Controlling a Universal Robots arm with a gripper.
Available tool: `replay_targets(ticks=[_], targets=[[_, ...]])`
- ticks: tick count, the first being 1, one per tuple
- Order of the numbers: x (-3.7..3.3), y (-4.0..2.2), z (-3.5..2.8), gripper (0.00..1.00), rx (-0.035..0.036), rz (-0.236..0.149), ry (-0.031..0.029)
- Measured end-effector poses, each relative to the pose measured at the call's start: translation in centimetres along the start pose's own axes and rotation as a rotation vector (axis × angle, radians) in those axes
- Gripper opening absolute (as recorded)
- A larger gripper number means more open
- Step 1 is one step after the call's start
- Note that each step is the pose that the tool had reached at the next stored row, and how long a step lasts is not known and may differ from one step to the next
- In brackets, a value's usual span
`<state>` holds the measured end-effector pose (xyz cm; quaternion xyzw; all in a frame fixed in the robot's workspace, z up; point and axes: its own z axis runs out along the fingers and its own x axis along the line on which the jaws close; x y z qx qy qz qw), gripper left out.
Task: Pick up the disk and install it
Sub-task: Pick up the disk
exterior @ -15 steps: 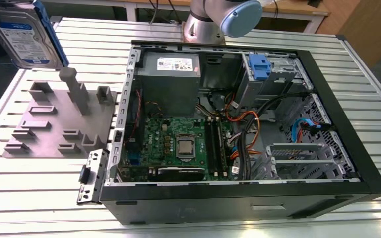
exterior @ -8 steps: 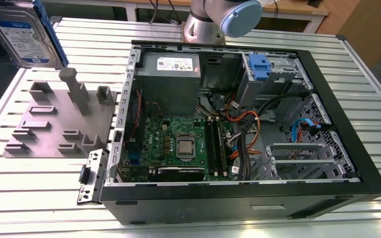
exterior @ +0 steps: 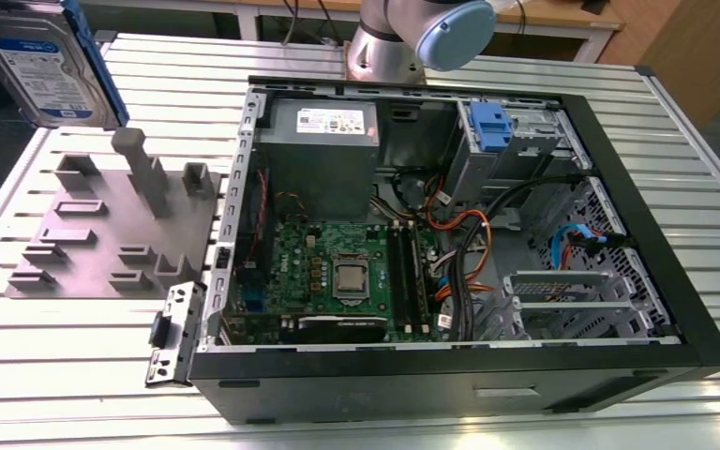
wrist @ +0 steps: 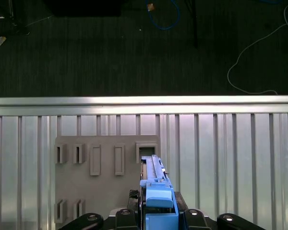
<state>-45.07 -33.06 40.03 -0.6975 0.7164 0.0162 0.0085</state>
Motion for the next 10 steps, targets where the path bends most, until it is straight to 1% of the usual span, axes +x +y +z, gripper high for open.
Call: replay_targets(ticks=[10], targets=[[0.0, 0.0, -0.04, 0.37, 0.0, 0.0, 0.0]])
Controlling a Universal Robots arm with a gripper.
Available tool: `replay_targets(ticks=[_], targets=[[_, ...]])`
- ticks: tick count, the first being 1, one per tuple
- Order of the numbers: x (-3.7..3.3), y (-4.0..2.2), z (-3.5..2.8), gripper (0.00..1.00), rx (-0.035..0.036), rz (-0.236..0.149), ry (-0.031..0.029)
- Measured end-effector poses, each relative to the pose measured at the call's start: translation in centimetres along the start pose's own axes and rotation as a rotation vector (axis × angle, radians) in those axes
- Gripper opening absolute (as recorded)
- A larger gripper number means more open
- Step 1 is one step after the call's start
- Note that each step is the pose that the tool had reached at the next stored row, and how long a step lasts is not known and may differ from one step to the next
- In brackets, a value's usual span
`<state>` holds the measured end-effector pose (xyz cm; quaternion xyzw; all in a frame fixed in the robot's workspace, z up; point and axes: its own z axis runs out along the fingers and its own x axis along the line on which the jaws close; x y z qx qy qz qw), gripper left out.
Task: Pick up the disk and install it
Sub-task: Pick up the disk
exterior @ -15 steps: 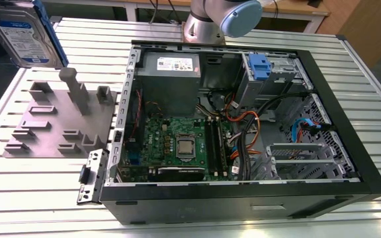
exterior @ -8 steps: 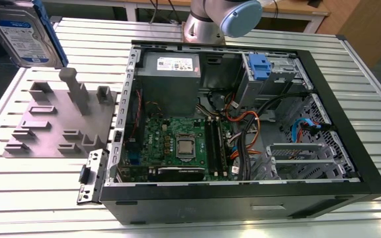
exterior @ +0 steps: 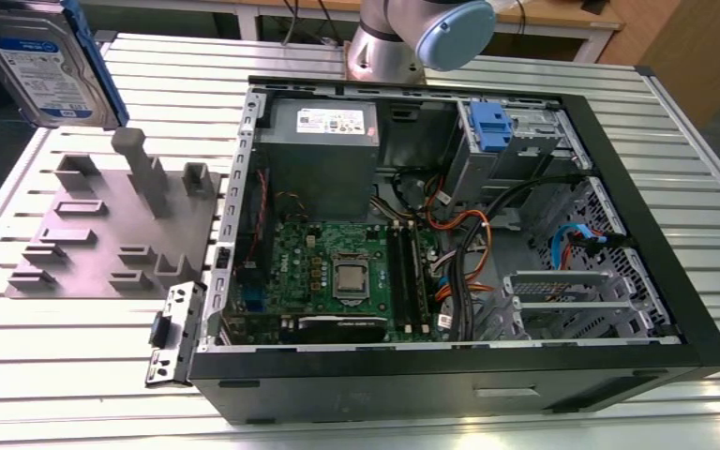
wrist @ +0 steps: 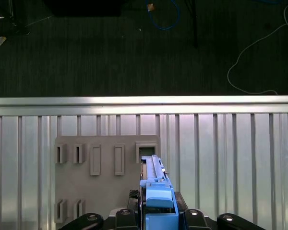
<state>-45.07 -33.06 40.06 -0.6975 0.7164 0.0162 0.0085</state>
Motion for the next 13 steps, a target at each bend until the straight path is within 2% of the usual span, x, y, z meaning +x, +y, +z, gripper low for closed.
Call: replay_targets(ticks=[13], targets=[[-0.01, 0.01, -0.34, 0.37, 0.0001, 0.0, 0.0]])
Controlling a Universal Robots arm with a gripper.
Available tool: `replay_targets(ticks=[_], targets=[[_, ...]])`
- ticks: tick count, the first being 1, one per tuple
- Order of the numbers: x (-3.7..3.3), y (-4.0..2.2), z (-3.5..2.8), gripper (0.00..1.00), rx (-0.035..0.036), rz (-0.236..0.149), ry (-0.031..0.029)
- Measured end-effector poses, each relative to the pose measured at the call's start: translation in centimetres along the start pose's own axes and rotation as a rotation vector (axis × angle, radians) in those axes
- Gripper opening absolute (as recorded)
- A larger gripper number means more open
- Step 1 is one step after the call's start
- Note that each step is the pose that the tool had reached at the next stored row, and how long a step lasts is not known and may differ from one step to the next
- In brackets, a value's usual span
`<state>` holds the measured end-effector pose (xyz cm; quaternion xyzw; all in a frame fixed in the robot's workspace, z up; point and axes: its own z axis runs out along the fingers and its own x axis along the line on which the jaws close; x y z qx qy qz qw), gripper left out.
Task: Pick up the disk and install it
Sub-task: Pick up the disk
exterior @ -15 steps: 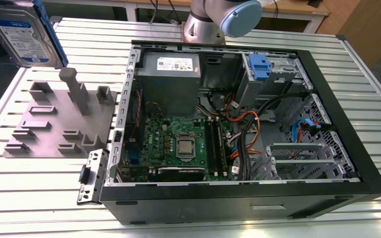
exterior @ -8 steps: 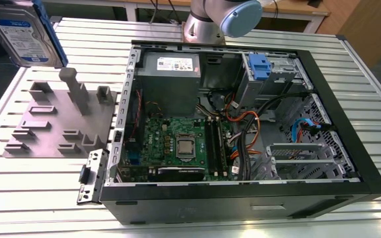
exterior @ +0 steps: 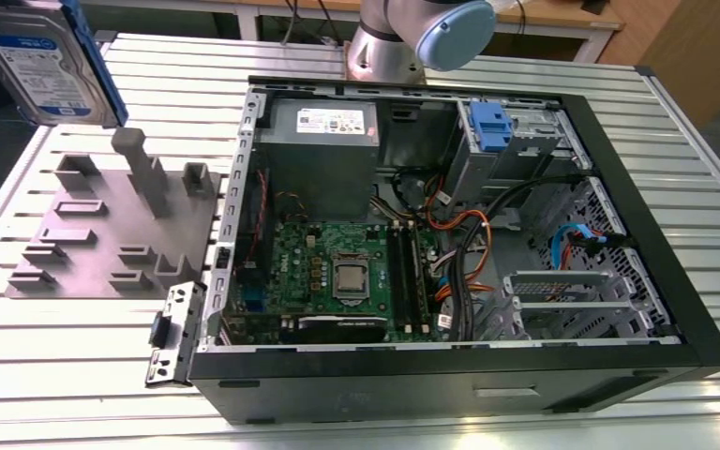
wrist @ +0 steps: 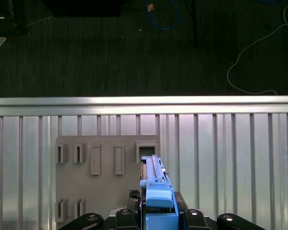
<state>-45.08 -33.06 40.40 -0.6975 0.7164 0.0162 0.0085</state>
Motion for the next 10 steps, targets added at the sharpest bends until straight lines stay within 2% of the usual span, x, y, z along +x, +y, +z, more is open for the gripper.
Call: replay_targets(ticks=[10], targets=[[-0.01, 0.0, -0.25, 0.37, -0.0001, 0.0, 0.0001]])
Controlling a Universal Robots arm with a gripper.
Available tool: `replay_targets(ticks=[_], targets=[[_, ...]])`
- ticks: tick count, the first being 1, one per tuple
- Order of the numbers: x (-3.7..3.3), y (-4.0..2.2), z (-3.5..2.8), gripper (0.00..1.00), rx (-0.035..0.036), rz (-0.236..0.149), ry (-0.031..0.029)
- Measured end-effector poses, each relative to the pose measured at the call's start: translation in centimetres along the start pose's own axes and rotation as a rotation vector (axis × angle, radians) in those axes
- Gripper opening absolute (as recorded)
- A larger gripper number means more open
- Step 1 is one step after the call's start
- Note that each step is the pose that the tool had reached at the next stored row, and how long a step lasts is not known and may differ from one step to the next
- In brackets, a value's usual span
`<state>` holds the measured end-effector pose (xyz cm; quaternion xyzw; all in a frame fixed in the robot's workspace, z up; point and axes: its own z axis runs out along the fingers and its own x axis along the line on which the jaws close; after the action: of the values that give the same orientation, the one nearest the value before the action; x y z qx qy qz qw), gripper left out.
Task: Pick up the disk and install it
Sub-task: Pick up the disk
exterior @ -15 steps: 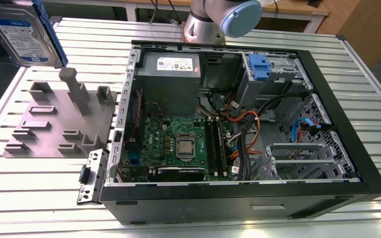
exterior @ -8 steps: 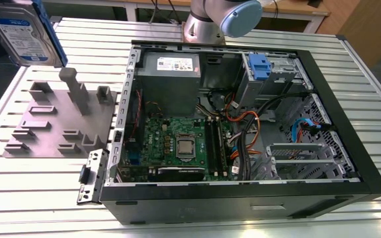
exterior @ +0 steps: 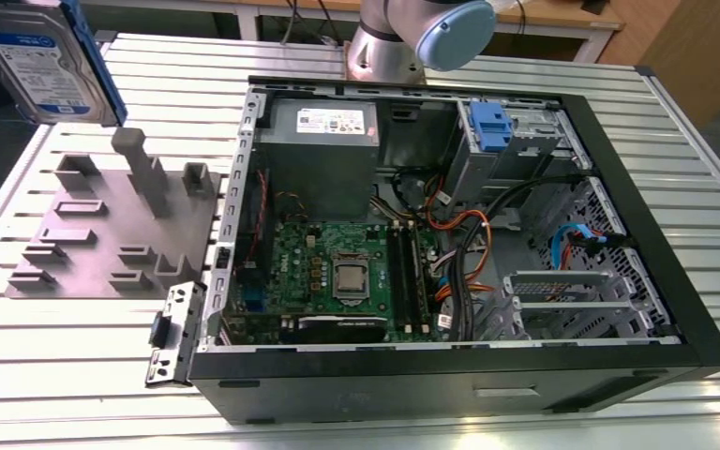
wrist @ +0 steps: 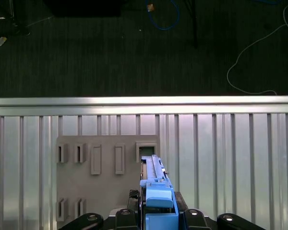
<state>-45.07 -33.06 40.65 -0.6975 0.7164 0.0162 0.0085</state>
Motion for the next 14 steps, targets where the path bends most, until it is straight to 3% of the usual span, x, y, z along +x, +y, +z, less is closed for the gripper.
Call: replay_targets(ticks=[14], targets=[[-0.01, 0.0, -0.32, 0.37, 0.0001, 0.0, 0.0]])
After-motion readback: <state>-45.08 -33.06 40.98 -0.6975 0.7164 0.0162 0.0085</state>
